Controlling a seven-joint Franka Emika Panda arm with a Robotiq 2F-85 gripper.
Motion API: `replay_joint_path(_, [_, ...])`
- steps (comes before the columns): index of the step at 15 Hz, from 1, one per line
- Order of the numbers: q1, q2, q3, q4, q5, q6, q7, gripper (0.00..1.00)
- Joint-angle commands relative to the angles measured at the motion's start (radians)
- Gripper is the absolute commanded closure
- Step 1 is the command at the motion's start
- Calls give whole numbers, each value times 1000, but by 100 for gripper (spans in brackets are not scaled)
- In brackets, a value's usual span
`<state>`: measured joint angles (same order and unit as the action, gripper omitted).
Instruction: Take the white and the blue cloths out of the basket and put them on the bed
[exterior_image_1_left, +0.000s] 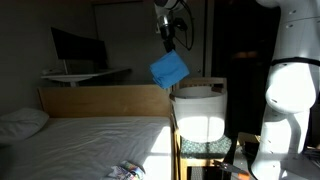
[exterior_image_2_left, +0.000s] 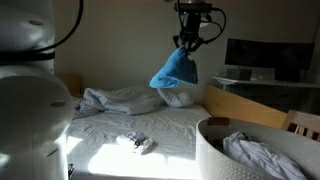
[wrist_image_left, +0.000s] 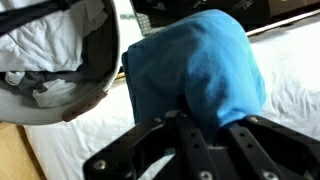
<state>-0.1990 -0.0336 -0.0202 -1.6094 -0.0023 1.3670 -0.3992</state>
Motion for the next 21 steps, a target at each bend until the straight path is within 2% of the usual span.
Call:
replay_joint_path(1, [61,14,-23,-3,56,-1,0,90])
replay_joint_path(6, [161,1,26,-17,167,-63,-27,90])
replay_joint_path(9, [219,-26,62,-37,215,-28,-1,90])
replay_joint_path(12, [260,-15,89,-43,203,29,33,90])
replay_joint_path(14, [268,-6,91,-18,213,18,29,91])
replay_joint_path(15, [270,12,90,0,192,0,18,84])
replay_joint_path(18, [272,11,92,0,192,1,18,84])
replay_joint_path(19, [272,11,91,0,192,1,18,91])
replay_joint_path(21, [282,58,102,17,190,4,62,91])
